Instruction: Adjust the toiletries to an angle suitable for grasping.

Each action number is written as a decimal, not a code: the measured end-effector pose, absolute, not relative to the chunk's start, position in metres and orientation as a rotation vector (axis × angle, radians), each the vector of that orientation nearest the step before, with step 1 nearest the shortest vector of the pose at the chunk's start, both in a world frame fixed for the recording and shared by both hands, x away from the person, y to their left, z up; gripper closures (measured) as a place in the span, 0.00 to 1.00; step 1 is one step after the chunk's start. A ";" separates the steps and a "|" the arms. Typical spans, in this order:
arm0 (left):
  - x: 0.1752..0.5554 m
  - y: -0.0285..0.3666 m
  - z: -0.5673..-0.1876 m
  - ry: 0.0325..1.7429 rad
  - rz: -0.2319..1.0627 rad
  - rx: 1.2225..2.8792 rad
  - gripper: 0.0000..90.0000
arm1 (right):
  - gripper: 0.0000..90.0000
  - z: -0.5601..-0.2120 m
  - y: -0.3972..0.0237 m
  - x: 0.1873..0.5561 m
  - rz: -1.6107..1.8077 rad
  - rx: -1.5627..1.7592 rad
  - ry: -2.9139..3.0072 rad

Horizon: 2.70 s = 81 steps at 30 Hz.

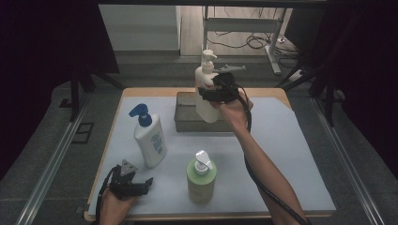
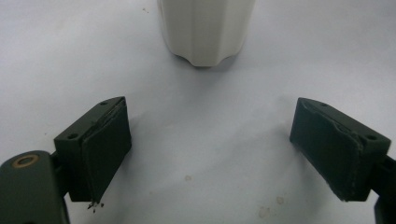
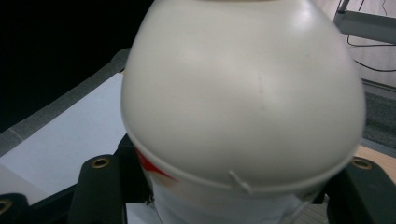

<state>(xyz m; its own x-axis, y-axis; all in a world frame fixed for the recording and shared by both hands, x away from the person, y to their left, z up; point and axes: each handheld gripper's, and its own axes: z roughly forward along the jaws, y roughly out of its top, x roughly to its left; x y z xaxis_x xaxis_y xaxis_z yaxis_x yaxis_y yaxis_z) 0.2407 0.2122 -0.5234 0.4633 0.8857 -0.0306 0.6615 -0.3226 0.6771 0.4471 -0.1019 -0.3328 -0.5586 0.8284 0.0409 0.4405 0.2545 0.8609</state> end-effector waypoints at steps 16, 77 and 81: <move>0.241 0.212 -0.523 1.283 0.468 2.089 0.14 | 0.41 -0.346 -0.064 0.470 1.233 1.165 2.109; 0.240 0.212 -0.523 1.288 0.464 2.089 0.13 | 0.39 -0.428 -0.061 0.466 1.161 1.136 2.160; 0.240 0.212 -0.523 1.288 0.464 2.089 0.13 | 0.38 -0.428 -0.062 0.468 1.162 1.141 2.170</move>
